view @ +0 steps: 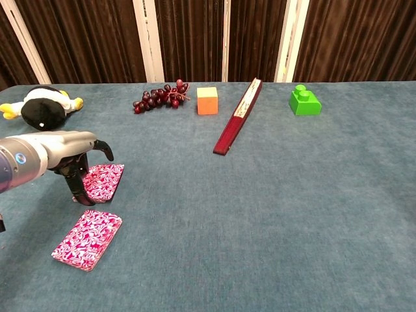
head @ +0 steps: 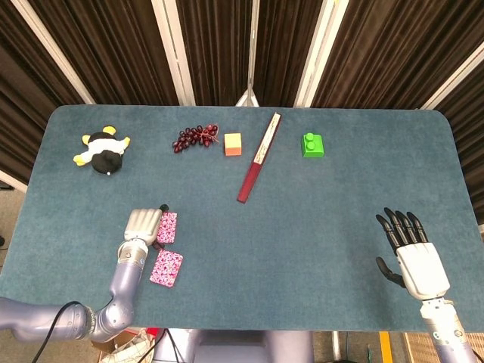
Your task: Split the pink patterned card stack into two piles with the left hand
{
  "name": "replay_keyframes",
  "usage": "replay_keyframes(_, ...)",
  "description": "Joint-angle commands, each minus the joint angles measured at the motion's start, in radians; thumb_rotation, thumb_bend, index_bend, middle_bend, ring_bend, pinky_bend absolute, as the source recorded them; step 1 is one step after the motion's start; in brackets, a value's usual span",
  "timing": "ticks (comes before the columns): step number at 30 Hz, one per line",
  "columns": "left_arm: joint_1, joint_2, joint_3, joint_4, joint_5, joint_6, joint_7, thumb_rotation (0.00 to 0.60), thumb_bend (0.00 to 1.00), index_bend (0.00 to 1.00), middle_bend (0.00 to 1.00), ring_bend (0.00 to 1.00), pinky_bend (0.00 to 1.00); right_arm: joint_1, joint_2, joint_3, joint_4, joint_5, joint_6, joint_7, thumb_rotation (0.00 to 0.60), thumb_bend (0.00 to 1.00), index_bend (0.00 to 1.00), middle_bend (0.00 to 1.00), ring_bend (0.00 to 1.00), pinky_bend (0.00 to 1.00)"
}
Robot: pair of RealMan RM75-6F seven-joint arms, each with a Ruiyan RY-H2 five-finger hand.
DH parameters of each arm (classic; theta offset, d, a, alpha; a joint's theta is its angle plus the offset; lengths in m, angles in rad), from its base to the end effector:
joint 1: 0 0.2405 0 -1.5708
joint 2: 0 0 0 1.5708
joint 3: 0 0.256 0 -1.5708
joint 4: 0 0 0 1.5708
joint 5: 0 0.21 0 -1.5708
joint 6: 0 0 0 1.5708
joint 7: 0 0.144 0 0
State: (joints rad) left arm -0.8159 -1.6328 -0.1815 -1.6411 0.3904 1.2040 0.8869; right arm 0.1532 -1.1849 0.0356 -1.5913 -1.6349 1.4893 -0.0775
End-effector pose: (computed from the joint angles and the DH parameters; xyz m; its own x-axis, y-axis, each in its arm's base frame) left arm -0.1643 0.3192 -0.0375 0.4961 0.4688 0.7308 0.8323 -0.0169 -0.5541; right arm -0.2792 -0.1959 0.1313 0.4340 0.0260 0.9005 -0.8795 -0.2047 0.4297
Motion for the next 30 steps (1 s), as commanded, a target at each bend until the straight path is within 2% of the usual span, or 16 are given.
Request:
replay_keyframes(1, -0.004, -0.006, -0.003, 0.008, -0.004, 0.000, -0.001, 0.600, 0.26, 0.23, 0.89, 0.89, 1.00, 0.000, 0.000, 0.000, 0.000, 0.000, 0.001, -0.001, 0.600, 0.37, 0.00, 0.00, 0.00, 0.04)
replay_keyframes(6, -0.008, -0.013, -0.006, 0.022, -0.011, -0.001, -0.001, 0.600, 0.26, 0.24, 0.89, 0.89, 1.00, -0.003, 0.004, -0.002, -0.004, -0.002, 0.004, 0.000, 0.600, 0.37, 0.00, 0.00, 0.00, 0.04)
replay_keyframes(10, -0.010, -0.018, -0.006, 0.032, -0.021, -0.004, 0.001, 0.600, 0.26, 0.28, 0.89, 0.89, 1.00, -0.002, 0.003, -0.002, -0.005, 0.001, 0.000, -0.001, 0.600, 0.37, 0.00, 0.00, 0.00, 0.04)
replay_keyframes(16, -0.009, -0.020, -0.006, 0.033, -0.018, -0.002, -0.005, 0.600, 0.34, 0.37, 0.90, 0.89, 1.00, -0.002, 0.000, 0.000, -0.003, 0.003, 0.001, 0.000, 0.600, 0.37, 0.00, 0.00, 0.00, 0.04)
replay_keyframes(30, 0.012, 0.087, -0.011, -0.150, 0.108, 0.060, -0.046, 0.600, 0.35, 0.39, 0.90, 0.89, 1.00, -0.003, -0.002, -0.001, 0.001, -0.003, 0.006, -0.005, 0.600, 0.37, 0.00, 0.00, 0.00, 0.04)
